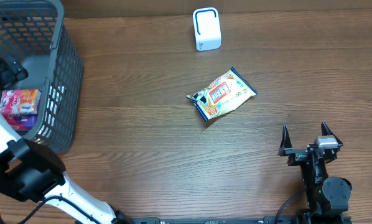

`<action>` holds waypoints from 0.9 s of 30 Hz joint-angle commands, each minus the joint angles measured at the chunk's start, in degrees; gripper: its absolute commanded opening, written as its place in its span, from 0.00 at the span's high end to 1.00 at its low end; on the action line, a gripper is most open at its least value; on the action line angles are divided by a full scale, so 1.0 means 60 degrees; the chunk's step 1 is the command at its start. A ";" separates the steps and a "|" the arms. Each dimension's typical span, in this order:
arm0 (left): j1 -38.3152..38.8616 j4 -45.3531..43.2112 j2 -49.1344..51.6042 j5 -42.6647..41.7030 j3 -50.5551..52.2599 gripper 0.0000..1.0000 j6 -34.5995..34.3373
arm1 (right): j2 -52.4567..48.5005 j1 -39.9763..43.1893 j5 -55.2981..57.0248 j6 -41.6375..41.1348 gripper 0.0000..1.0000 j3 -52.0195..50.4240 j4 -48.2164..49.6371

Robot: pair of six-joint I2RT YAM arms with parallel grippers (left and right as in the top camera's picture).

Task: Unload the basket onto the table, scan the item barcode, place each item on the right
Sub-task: 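Return the left gripper into the basket and grasp the small orange packet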

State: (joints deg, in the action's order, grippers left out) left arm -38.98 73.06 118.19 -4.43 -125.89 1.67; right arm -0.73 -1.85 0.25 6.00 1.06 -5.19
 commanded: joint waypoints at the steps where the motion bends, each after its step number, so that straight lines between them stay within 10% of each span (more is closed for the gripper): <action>1: 0.0080 -0.0466 0.0251 0.0477 0.0565 0.00 0.0423 | 0.0095 0.0044 0.0018 0.0007 0.00 -0.0098 0.0058; 20: 0.0678 -0.0270 0.2306 0.1621 0.0834 0.05 0.0568 | 0.0095 0.0044 0.0018 0.0007 0.00 -0.0098 0.0058; 24: 0.0659 -0.0164 0.2375 0.1818 0.0834 0.14 0.0503 | 0.0095 0.0044 0.0018 0.0011 0.00 -0.0098 0.0058; 27: 0.0652 -0.0044 0.2375 0.1923 0.0834 0.43 0.0506 | 0.0095 0.0044 0.0018 0.0011 0.00 -0.0098 0.0058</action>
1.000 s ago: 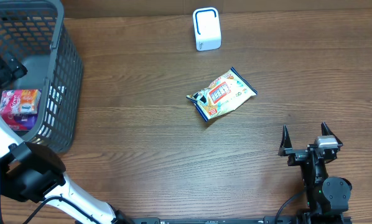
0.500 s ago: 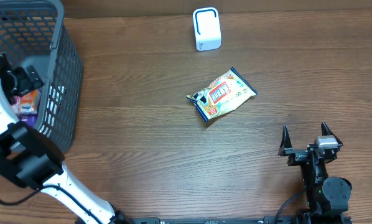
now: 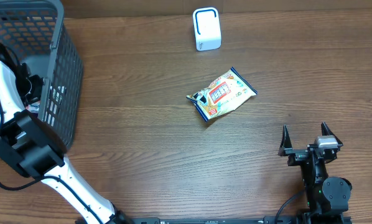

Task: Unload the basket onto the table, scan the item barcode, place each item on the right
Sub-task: 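Return the left gripper into the basket and grasp the small orange packet, then carry the orange packet forward and release it beside the yellow bag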

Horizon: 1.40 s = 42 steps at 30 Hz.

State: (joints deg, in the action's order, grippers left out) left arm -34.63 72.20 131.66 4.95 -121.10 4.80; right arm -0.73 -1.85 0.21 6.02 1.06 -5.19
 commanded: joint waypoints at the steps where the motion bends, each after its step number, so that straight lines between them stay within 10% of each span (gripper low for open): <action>1: -0.0076 0.0109 0.0131 0.0510 0.0036 0.55 -0.0022 | 0.0095 0.0044 0.0025 0.0007 0.00 -0.0098 0.0058; 7: -0.0131 0.0062 0.0120 0.0747 0.0018 0.96 -0.0342 | 0.0095 0.0044 0.0025 0.0007 0.00 -0.0098 0.0058; 16: -0.0164 0.0769 -0.0492 -0.0117 -0.2492 0.96 -0.1588 | 0.0095 0.0044 0.0025 0.0007 0.00 -0.0098 0.0058; 32: 0.1421 0.1151 -0.3701 -0.8688 -0.5952 0.96 -0.2135 | 0.0095 0.0044 0.0025 0.0007 0.00 -0.0098 0.0058; 36: 0.3424 0.1625 -0.3654 -0.7963 -0.5814 0.96 -0.2131 | 0.0095 0.0044 0.0025 0.0007 0.00 -0.0098 0.0058; 42: 0.6808 0.2725 -0.2594 -0.3246 -0.5067 0.96 -0.2328 | 0.0095 0.0044 0.0025 0.0004 0.00 -0.0098 0.0058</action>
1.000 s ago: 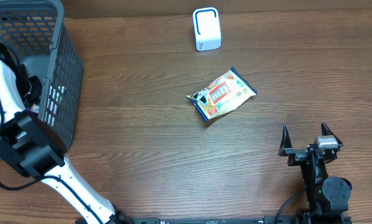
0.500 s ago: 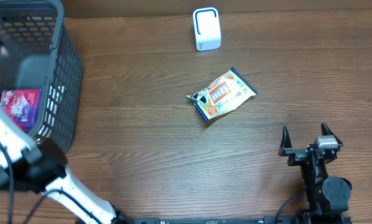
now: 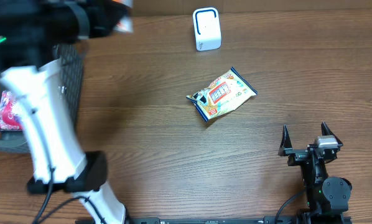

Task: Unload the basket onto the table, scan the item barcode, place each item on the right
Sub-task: 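Carry the orange packet forward and release it beside the yellow bag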

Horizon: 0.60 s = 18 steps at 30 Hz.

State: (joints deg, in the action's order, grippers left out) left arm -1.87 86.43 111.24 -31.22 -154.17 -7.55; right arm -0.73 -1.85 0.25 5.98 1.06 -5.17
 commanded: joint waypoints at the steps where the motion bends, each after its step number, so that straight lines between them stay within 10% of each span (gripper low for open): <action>1: 0.1712 0.0503 0.1071 0.3435 0.0572 0.96 -0.0433 | 0.0095 0.0044 0.0018 0.0015 0.00 -0.0098 0.0055; 6: 0.2962 0.1209 0.2805 0.6127 0.0823 0.96 -0.1759 | 0.0095 0.0044 0.0018 0.0015 0.00 -0.0098 0.0055; 18: 0.4080 0.0849 0.6626 0.5187 0.0823 0.96 -0.1963 | 0.0095 0.0044 0.0018 0.0015 0.00 -0.0098 0.0055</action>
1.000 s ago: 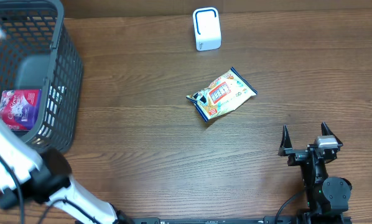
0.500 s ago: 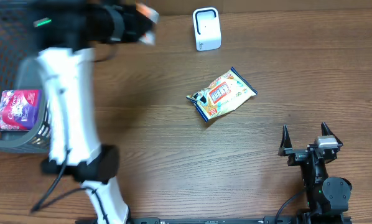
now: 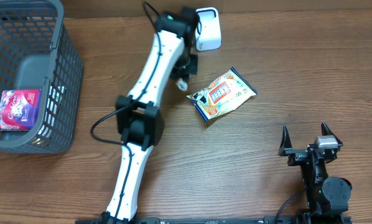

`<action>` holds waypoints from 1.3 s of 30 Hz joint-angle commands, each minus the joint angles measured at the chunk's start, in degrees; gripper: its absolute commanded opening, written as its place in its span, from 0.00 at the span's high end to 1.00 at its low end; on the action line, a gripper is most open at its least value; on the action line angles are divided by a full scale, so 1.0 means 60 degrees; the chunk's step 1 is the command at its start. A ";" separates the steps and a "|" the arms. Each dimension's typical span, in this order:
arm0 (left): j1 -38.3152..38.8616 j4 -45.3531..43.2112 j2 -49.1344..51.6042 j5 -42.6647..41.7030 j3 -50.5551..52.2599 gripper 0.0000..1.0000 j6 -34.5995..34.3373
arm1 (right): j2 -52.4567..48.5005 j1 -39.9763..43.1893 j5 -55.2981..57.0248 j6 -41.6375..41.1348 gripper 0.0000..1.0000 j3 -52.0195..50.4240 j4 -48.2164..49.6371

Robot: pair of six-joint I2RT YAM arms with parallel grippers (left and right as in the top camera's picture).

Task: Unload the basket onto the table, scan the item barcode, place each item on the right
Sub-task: 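Carry the orange packet forward and release it beside the yellow bag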

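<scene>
The white scanner (image 3: 206, 28) with a blue outline stands at the table's far edge. My left arm reaches across the table, and its gripper (image 3: 186, 65) hangs just left of and below the scanner. The wrist covers the fingers, so what they hold, if anything, is hidden. A yellow and blue snack packet (image 3: 222, 94) lies flat on the table right of that gripper. A pink and purple packet (image 3: 17, 109) lies in the grey basket (image 3: 68, 68) at the left. My right gripper (image 3: 305, 130) rests open and empty at the near right.
The basket fills the table's left end. The left arm's white links run from the near edge up through an elbow (image 3: 139, 121) to the scanner, crossing the middle of the table. A black cable loops beside the elbow.
My left arm was high over the basket's right rim, with something orange at its gripper. Now it is stretched to the scanner. The snack packet, basket and right arm have not moved.
My left gripper was down inside the basket over two packets, and still there at the second moment. Then it stood raised by the basket's rim with something orange, one pink packet left inside. Now it hangs beside the scanner.
</scene>
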State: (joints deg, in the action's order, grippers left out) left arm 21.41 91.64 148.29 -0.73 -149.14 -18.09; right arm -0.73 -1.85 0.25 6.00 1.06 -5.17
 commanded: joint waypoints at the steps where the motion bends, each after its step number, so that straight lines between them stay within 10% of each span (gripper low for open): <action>1: 0.0248 -0.0015 0.0594 0.0069 -0.0018 0.96 -0.0208 | 0.0095 0.0044 0.0018 0.0011 0.00 -0.0098 0.0055; 10: 0.0739 -0.0273 0.0798 -0.3144 -0.0044 0.95 0.0189 | 0.0095 0.0044 0.0018 0.0007 0.00 -0.0098 0.0055; 19: 0.1071 -0.0131 0.0667 -0.4105 -0.0605 0.70 0.0594 | 0.0095 0.0044 0.0018 0.0007 0.00 -0.0098 0.0055; 25: 0.0470 0.0590 0.0102 -0.3960 -0.2630 0.02 0.0809 | 0.0095 0.0044 0.0018 0.0011 0.00 -0.0098 0.0055; 39: -0.3661 0.0841 -0.3825 -0.2073 -0.4084 0.00 0.0798 | 0.0095 0.0044 0.0018 0.0011 0.00 -0.0098 0.0055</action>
State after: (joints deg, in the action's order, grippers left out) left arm 4.58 96.44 130.91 -18.26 -172.59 -14.44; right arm -0.73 -1.85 0.23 6.00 1.06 -5.17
